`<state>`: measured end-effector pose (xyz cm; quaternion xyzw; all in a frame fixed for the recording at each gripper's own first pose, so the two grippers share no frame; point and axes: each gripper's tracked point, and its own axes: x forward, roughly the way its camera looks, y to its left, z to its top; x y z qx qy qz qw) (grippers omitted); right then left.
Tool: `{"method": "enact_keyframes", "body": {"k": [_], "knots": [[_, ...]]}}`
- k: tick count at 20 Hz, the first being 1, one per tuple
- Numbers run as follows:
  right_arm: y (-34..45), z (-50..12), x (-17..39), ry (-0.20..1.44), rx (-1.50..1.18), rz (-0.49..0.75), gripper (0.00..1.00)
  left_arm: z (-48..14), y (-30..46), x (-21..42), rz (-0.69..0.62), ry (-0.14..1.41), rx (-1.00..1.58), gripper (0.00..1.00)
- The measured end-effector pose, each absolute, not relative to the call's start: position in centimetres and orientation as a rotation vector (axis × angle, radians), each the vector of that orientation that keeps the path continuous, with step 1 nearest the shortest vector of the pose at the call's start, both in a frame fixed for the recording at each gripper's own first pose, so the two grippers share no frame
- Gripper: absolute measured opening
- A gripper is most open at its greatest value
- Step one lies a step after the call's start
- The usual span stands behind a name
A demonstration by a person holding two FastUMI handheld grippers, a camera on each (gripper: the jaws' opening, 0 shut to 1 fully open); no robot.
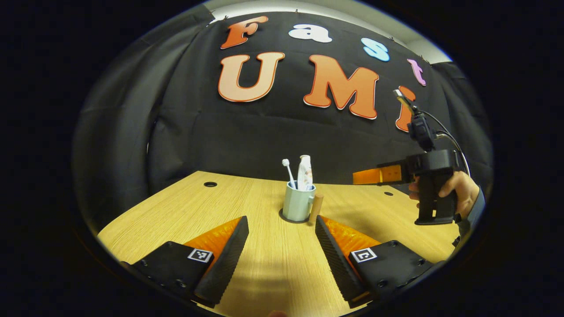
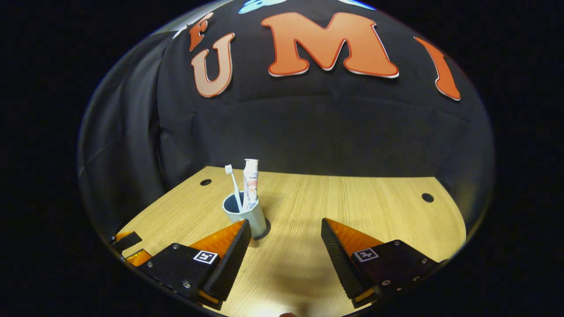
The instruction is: Put the toothbrush and toothpaste on the desktop into the cup, then pick up the cup and place it on the coaster on the desktop.
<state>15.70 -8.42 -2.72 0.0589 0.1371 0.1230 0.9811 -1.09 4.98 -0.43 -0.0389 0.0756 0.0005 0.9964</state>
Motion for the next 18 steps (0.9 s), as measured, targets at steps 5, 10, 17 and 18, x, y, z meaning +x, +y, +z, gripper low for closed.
{"method": "enact_keyframes", "body": {"k": [5,10,17,18], "knots": [[-10.9,-3.3,12.5,0.196,0.089,0.215,0.96,1.4,2.7,-0.1,-0.013,0.092,-0.053,0.98],[-12.9,-1.7,9.5,0.075,0.068,0.179,0.96,2.8,1.4,-0.4,-0.008,0.035,-0.033,0.98],[-13.9,-2.1,7.2,0.001,0.069,0.151,0.96,4.5,-0.5,-0.8,-0.015,-0.045,0.001,0.98],[-14.2,-2.0,7.0,-0.008,0.061,0.141,0.96,4.6,-0.4,-1.0,-0.012,-0.052,0.004,0.98]]}}
